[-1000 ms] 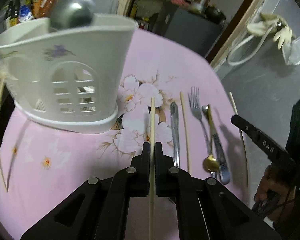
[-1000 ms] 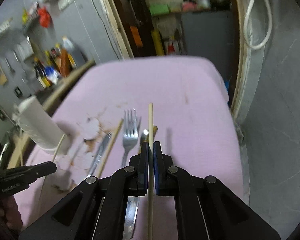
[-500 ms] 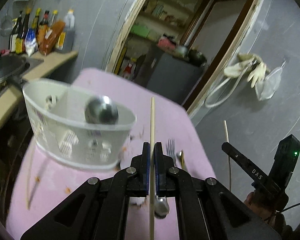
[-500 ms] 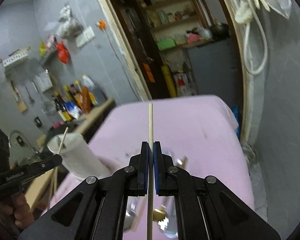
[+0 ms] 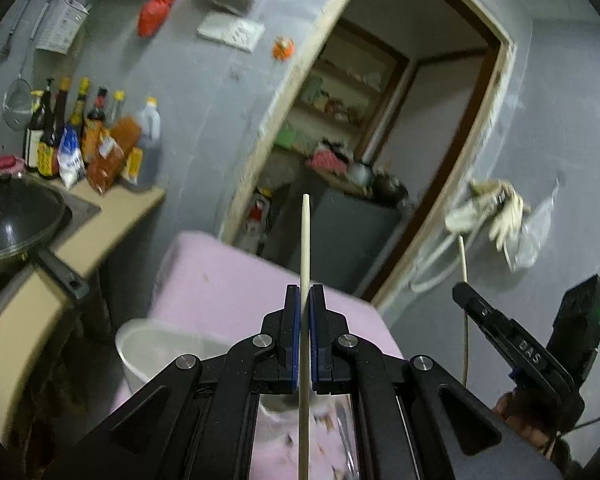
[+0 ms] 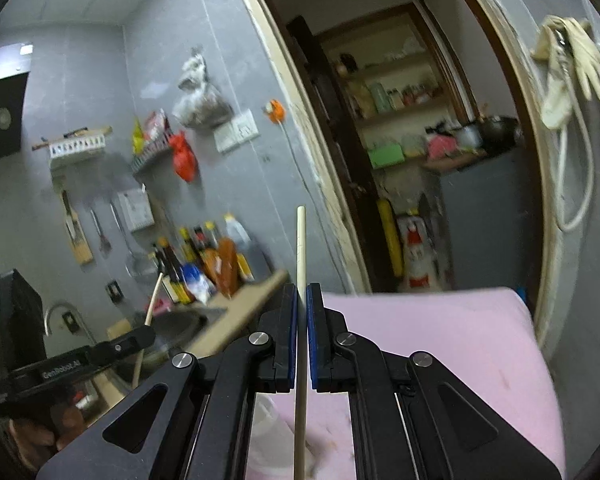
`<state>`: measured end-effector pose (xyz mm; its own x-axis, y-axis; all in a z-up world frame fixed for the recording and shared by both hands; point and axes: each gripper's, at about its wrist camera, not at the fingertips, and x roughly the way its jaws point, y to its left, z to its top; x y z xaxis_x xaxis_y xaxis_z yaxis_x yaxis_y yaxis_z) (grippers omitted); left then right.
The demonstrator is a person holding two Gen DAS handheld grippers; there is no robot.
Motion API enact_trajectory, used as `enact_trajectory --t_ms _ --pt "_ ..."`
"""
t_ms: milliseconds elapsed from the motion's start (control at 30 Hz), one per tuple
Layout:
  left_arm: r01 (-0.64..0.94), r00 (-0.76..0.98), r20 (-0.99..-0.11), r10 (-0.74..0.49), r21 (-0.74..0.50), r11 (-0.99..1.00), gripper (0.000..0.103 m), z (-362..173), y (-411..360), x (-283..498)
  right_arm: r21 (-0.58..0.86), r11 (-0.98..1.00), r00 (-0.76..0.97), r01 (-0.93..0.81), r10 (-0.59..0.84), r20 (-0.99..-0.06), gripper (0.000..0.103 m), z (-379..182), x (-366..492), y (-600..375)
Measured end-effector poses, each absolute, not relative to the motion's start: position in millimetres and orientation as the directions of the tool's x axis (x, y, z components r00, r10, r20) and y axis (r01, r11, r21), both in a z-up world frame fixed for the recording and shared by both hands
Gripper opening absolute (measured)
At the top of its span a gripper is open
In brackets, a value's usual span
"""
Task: Organize utensils
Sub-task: 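Lift both chopsticks and carry them over the white caddy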
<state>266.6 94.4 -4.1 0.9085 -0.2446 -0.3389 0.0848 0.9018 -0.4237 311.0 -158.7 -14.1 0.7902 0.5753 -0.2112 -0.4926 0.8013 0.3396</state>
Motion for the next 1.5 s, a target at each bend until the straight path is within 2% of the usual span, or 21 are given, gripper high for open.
enact_trajectory --t_ms 233,367,633,800,1200,1500 --pt "0.037 0.957 -0.242 -0.163 -0.454 0.890 0.002 7.7 155.3 299.4 0.401 0.781 0.820 -0.479 0.561 -0.111 0.003 -4.8 335.6 -115.0" --pt "0.015 0.961 -0.235 -0.143 -0.475 0.880 0.002 -2.7 180.0 319.0 0.441 0.777 0.838 -0.449 0.538 -0.094 0.003 -12.3 347.5 -98.3" --pt "0.010 0.955 -0.255 -0.149 -0.476 0.880 0.002 -30.5 188.8 344.6 0.438 0.803 0.860 -0.403 0.496 -0.117 0.003 -35.2 362.1 -80.5" --pt "-0.017 0.959 -0.260 -0.112 -0.448 0.894 0.002 -46.1 181.7 342.1 0.409 0.821 0.861 -0.398 0.488 -0.142 0.003 -48.1 363.9 -73.1" --pt "-0.065 0.965 -0.256 -0.054 -0.434 0.899 0.002 -64.4 180.3 333.4 0.354 0.847 0.864 -0.397 0.475 -0.167 0.003 -72.2 356.7 -64.6" --pt "-0.084 0.966 -0.258 -0.032 -0.424 0.902 0.002 -71.6 181.2 329.7 0.367 0.848 0.862 -0.384 0.471 -0.186 0.003 -85.4 354.4 -67.4"
